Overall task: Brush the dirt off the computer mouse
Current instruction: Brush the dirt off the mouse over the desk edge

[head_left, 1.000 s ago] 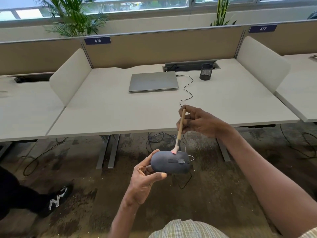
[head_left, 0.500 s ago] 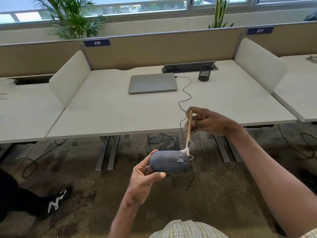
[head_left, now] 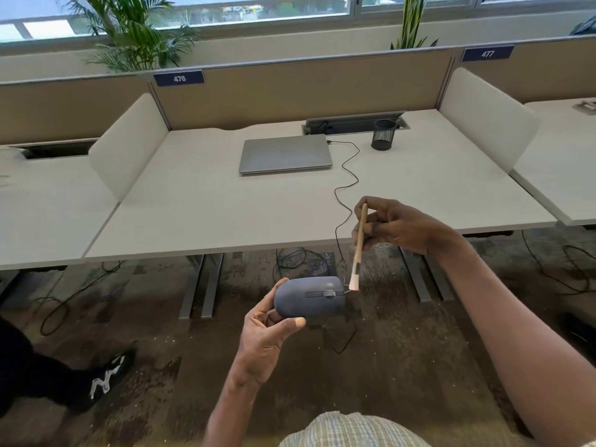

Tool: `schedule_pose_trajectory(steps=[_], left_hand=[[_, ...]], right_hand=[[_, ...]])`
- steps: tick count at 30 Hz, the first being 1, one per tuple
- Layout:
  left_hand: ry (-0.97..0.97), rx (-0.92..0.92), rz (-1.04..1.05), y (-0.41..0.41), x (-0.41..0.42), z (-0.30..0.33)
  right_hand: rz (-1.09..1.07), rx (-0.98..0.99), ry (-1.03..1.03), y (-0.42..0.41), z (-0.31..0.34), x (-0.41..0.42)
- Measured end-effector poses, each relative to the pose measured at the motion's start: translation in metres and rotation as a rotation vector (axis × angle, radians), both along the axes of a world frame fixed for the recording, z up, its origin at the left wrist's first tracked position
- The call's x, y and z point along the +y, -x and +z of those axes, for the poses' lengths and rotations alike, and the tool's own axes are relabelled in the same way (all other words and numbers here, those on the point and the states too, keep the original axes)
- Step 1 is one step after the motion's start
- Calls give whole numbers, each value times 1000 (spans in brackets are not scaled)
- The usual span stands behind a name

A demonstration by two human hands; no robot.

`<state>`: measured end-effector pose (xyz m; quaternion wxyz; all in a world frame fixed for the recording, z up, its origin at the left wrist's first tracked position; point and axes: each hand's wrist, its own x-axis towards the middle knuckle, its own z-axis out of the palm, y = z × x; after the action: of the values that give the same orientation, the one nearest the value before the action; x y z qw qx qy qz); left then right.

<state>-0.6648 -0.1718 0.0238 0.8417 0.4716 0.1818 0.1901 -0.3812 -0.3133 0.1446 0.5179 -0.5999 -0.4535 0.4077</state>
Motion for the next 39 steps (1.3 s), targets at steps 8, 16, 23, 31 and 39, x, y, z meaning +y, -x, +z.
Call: schedule_pose_trajectory(steps=[8, 16, 23, 31, 39], left_hand=[[-40, 0, 85, -9, 0, 5], [-104, 19, 100, -12, -2, 3], [-125, 11, 89, -11, -4, 3], [-116, 4, 118, -9, -3, 1], [-118, 18, 111, -10, -6, -1]], right_hand=[[-453, -300, -9, 44, 28, 25], [-499, -797, -39, 110, 37, 57], [-467, -684, 55, 109, 46, 76], [-576, -945, 283, 82, 51, 64], [-511, -668, 173, 97, 49, 74]])
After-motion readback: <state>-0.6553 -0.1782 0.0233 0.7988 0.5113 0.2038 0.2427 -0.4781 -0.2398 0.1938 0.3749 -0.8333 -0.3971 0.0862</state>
